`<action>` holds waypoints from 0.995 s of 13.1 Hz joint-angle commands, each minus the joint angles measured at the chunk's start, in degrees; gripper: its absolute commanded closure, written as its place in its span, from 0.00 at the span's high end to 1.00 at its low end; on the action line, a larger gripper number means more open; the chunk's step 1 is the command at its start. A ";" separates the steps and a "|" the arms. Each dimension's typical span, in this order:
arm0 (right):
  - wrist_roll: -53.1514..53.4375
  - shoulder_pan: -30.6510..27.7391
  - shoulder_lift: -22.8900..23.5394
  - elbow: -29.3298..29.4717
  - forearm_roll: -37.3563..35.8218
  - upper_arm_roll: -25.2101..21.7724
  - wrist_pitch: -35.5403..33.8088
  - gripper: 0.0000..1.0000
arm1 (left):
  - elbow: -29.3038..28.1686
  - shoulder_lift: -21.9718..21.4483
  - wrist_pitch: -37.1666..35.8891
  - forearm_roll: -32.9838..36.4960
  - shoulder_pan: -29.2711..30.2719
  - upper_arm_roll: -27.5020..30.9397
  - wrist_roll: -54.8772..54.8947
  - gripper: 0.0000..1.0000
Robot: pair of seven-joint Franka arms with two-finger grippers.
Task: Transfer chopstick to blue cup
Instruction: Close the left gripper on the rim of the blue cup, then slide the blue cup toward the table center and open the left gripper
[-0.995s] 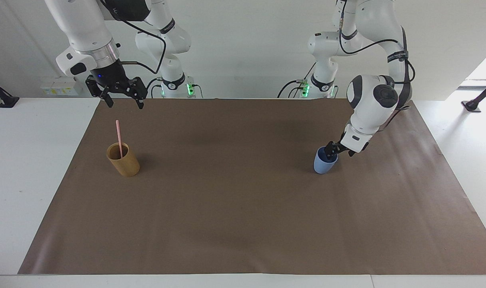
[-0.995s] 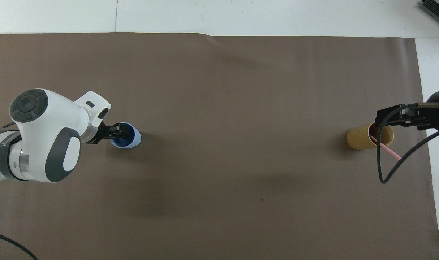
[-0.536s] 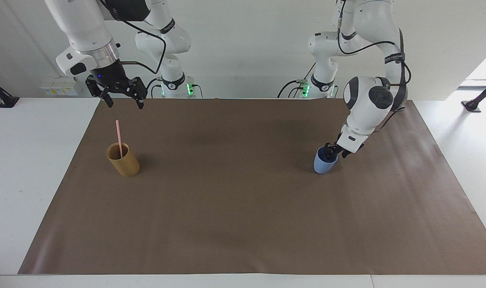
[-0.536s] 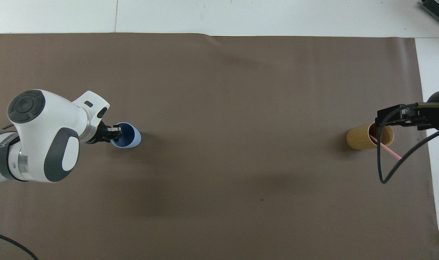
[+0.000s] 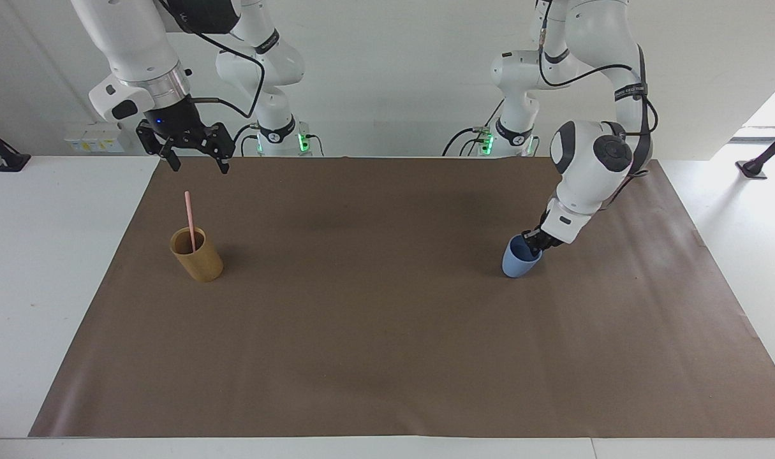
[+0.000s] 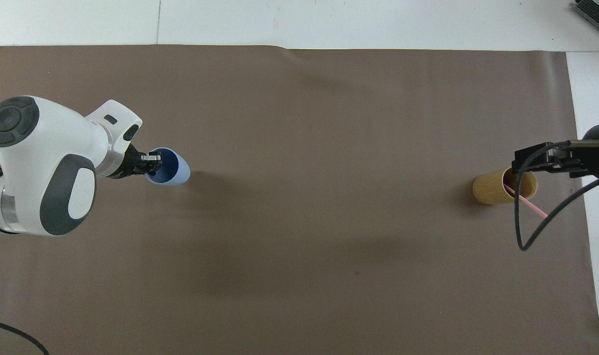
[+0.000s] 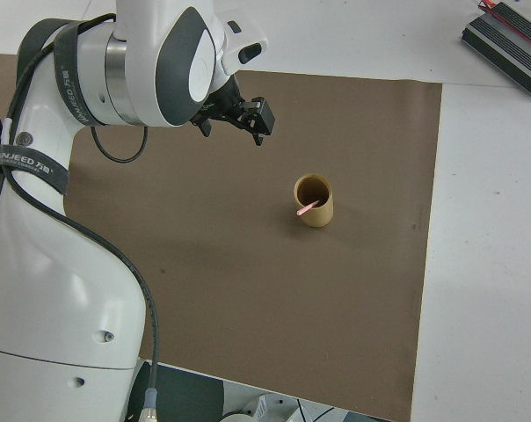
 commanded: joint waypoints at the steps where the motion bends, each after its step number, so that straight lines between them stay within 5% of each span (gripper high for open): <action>1: -0.59 -0.60 -0.34 -0.31 1.63 0.12 -0.09 1.00 | 6.03 2.26 -3.71 3.05 -7.30 0.38 -8.77 0.00; 4: -0.59 -0.60 -0.34 -0.31 1.63 0.03 -0.09 1.00 | 8.32 3.39 -3.89 3.16 -14.43 0.29 -14.16 0.00; 9: -0.59 -0.60 -0.34 -0.31 1.63 0.03 -0.09 1.00 | 20.52 13.84 -8.37 3.69 -25.86 0.47 -21.89 0.00; 13: -0.59 -0.60 -0.34 -0.31 1.63 0.12 -0.09 1.00 | 21.07 15.79 -5.31 3.51 -28.68 0.29 -23.05 0.00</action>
